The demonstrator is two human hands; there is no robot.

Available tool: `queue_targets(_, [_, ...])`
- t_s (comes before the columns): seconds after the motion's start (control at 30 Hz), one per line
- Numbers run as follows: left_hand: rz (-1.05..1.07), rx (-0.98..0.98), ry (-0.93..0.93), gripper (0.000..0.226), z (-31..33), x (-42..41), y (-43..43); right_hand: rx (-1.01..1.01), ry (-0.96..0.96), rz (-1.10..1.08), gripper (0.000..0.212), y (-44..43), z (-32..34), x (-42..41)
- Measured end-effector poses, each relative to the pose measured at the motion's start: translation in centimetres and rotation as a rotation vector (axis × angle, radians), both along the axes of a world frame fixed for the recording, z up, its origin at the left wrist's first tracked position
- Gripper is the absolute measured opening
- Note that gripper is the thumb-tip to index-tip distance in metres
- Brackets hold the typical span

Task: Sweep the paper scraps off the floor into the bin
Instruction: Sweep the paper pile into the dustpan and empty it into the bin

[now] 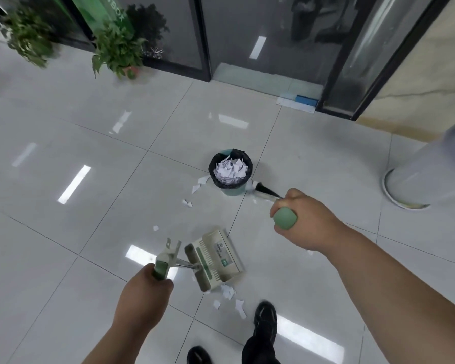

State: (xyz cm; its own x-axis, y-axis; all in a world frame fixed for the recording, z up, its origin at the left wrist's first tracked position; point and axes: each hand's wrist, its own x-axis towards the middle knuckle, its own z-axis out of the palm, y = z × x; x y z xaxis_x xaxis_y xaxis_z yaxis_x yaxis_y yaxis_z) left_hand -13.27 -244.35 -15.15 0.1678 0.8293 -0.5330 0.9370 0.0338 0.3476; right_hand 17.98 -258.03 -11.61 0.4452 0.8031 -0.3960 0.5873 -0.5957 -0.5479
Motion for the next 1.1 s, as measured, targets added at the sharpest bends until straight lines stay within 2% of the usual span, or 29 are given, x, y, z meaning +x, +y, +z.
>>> queue_targets(0.07, [0.002,-0.002,-0.014,0.001,0.5,-1.0,0.0,-0.005,0.004,0.025,0.011,-0.1,2.0,-0.5])
queue_targets(0.17, [0.005,-0.014,-0.043,0.003,1.5,-2.0,0.0,0.09,0.036,-0.118,0.006,-0.3,4.9,-0.7])
queue_targets(0.33, [-0.023,0.0,-0.068,0.005,2.1,-2.3,0.0,0.227,0.056,-0.278,0.014,-0.8,7.4,0.0])
queue_targets(0.57, [0.031,-0.015,-0.058,0.004,1.0,-1.8,-0.7,0.204,-0.022,-0.212,0.007,1.2,3.2,1.2])
queue_targets(0.63, [0.053,-0.013,-0.05,0.004,0.7,-1.5,-1.1,0.202,-0.032,-0.152,0.015,2.0,1.5,1.2])
queue_targets(0.8, [0.084,-0.032,-0.052,0.006,0.2,-0.5,-1.8,0.221,-0.021,-0.135,0.014,3.7,-1.5,1.7])
queue_targets(1.1, [0.174,-0.099,-0.09,0.004,0.1,0.4,-2.3,0.262,0.078,-0.076,0.02,5.3,-2.8,3.0])
